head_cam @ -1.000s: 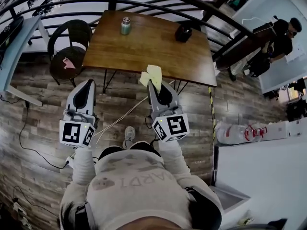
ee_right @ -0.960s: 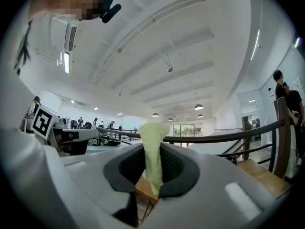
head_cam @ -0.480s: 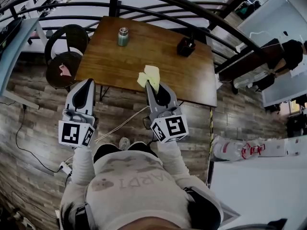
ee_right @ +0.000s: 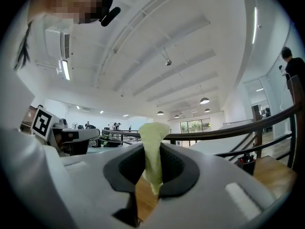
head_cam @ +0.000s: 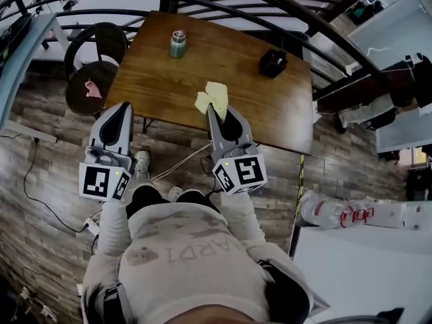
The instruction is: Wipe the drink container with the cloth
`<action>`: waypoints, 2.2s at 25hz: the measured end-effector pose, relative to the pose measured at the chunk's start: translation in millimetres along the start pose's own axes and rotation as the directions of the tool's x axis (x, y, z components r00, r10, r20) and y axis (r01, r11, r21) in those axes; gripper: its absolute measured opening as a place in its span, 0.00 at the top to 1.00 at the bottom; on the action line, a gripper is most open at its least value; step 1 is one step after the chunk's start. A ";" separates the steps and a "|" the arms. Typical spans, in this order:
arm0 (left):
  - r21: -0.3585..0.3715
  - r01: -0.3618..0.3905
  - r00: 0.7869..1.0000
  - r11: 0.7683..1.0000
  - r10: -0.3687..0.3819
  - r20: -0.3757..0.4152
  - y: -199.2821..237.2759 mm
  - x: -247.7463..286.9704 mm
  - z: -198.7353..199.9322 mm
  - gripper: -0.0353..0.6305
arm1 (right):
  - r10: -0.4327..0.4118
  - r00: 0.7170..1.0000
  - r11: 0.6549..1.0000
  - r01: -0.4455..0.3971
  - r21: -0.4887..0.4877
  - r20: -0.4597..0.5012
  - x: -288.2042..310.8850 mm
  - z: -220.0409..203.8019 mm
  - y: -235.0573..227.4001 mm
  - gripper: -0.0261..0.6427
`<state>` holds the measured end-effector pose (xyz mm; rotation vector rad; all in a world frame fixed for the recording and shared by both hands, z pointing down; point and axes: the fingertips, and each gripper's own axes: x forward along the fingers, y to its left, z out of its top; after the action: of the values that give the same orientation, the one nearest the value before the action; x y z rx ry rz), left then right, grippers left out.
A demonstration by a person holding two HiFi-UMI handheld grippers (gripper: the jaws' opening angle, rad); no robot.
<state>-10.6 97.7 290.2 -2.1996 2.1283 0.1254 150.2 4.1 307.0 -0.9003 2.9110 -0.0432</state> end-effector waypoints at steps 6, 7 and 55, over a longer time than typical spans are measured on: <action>-0.003 0.073 0.997 0.997 -0.073 0.000 16.3 49.1 -5.7 0.94 | -0.057 0.998 0.998 0.057 0.013 0.006 34.6 -3.2 -25.4 0.86; -0.003 0.082 0.997 0.997 -0.082 -0.001 22.8 58.8 -6.3 0.94 | -0.064 0.998 0.998 0.064 0.012 0.004 44.0 -3.7 -29.0 0.86; -0.064 0.608 0.768 0.792 -0.606 -0.208 183.9 326.4 -153.3 0.94 | -0.364 0.884 0.917 0.395 0.053 -0.294 290.9 -153.1 -82.3 0.86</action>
<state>-183.1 -249.9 405.7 -2.8801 1.3574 -0.1761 -57.5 -228.2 440.2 -1.5454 2.8795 -0.3880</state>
